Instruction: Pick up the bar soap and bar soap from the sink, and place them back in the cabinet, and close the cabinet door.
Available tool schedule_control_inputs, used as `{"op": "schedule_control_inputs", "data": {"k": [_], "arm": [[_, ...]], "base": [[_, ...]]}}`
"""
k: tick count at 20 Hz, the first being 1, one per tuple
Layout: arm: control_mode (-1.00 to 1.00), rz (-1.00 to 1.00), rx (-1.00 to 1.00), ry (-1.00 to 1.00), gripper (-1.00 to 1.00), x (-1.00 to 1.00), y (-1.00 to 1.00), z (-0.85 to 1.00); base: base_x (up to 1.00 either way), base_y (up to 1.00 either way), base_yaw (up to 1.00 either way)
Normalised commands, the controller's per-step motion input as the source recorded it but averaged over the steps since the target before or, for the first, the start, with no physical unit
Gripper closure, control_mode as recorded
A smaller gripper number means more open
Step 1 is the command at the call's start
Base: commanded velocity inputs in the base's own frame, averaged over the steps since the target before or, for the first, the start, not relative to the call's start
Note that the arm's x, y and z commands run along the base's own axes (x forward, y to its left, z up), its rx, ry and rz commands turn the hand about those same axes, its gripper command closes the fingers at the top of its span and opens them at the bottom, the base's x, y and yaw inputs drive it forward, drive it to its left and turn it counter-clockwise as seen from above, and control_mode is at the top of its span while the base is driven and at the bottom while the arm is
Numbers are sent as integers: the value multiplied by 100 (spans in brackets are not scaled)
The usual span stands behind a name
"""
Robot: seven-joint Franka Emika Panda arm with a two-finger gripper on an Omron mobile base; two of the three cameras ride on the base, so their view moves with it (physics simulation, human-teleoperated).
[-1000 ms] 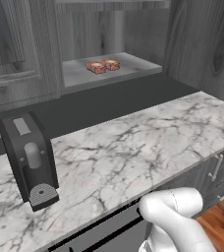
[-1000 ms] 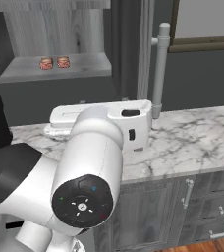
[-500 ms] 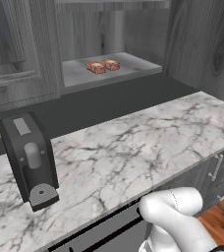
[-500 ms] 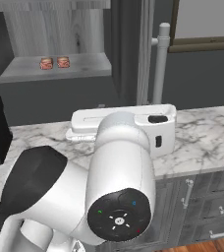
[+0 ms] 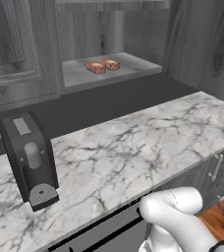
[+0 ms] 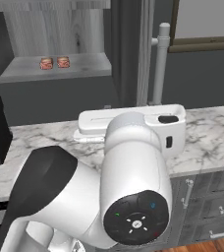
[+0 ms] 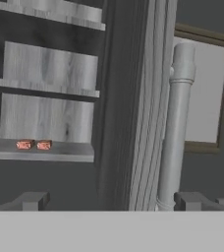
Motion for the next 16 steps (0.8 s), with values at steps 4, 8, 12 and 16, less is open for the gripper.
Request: {"op": "schedule_control_inputs", "data": {"k": [4, 8, 12, 16], "arm": [[-100, 7, 0, 0, -100, 0, -9, 0], [-100, 9, 0, 0, -100, 6, -22, 0], [-100, 9, 1, 0, -100, 11, -28, 0], [-100, 9, 0, 0, -100, 9, -25, 0]], "base": [[0, 0, 0], [0, 0, 0], [0, 0, 0], [0, 0, 0]]}}
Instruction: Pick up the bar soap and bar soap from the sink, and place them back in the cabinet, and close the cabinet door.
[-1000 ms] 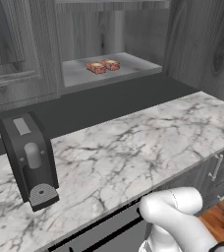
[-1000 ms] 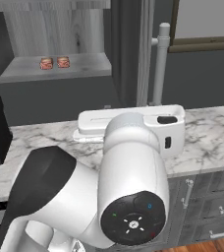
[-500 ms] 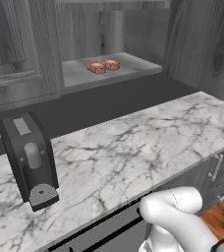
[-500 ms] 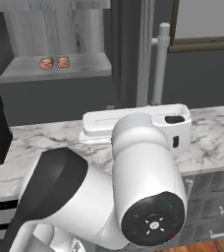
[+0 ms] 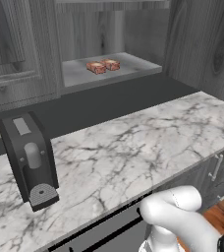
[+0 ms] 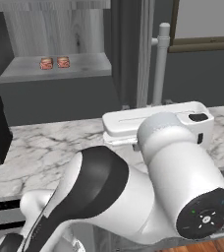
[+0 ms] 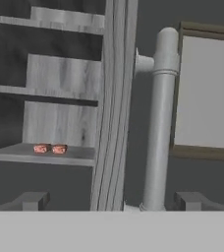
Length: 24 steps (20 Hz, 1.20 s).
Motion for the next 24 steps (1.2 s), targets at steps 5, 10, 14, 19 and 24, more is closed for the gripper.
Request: {"op": "schedule_control_inputs", "data": {"k": [5, 10, 14, 19, 24], "arm": [[-100, 11, 0, 0, -100, 0, -22, 0], [-100, 11, 0, 1, -100, 3, -15, 0], [-100, 12, 1, 1, -100, 4, -23, 0], [-100, 11, 0, 1, -100, 14, -14, -1], [-100, 10, 0, 1, -100, 29, -6, -4]], "base": [[0, 0, 0], [0, 0, 0], [0, 0, 0], [0, 0, 0], [0, 0, 0]]}}
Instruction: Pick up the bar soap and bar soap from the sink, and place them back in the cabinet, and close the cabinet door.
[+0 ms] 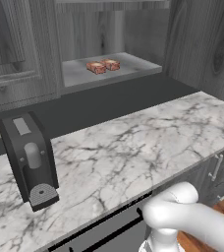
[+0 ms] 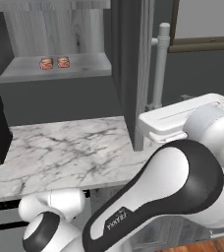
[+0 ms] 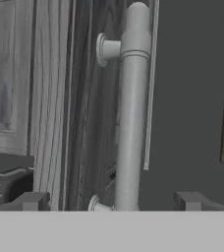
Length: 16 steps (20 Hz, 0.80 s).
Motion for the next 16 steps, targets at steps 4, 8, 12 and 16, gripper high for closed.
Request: {"op": "schedule_control_inputs", "data": {"k": [4, 8, 12, 16], "arm": [[-100, 9, 0, 1, -100, 30, 0, -2], [-100, 9, 0, 0, -100, 29, 0, 0], [-100, 10, 0, 0, -100, 27, 0, 0], [-100, 9, 0, 0, -100, 14, 0, 0]], "base": [[0, 0, 0], [0, 0, 0], [0, 0, 0], [0, 0, 0]]}}
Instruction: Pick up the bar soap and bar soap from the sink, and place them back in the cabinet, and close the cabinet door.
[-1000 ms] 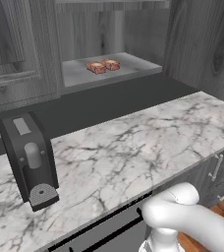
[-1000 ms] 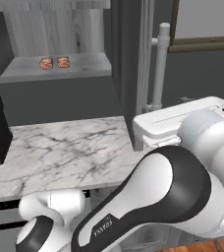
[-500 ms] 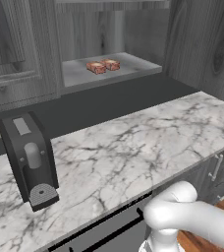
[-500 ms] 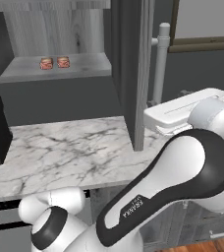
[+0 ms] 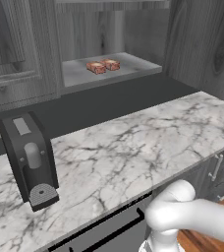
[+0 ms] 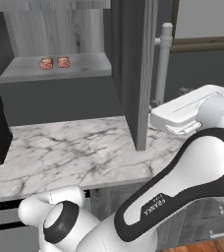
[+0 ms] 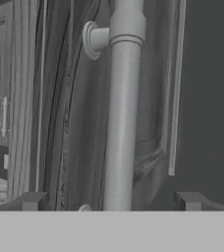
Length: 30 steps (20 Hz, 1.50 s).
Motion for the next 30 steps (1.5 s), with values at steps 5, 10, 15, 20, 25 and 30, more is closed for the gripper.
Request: {"op": "schedule_control_inputs", "data": {"k": [5, 10, 15, 20, 25, 30], "arm": [[-100, 3, 0, 0, -100, 10, 25, 0], [-100, 0, 0, 1, -100, 18, 64, -5], [-100, 0, 0, 2, -100, 17, 71, -8], [-100, 0, 2, 0, -100, 20, 67, -1], [-100, 0, 6, 0, -100, 7, 55, 0], [-100, 0, 5, 0, -100, 2, 54, 0]], "base": [[0, 0, 0], [0, 0, 0], [0, 0, 0], [0, 0, 0], [0, 0, 0], [0, 0, 0]]}}
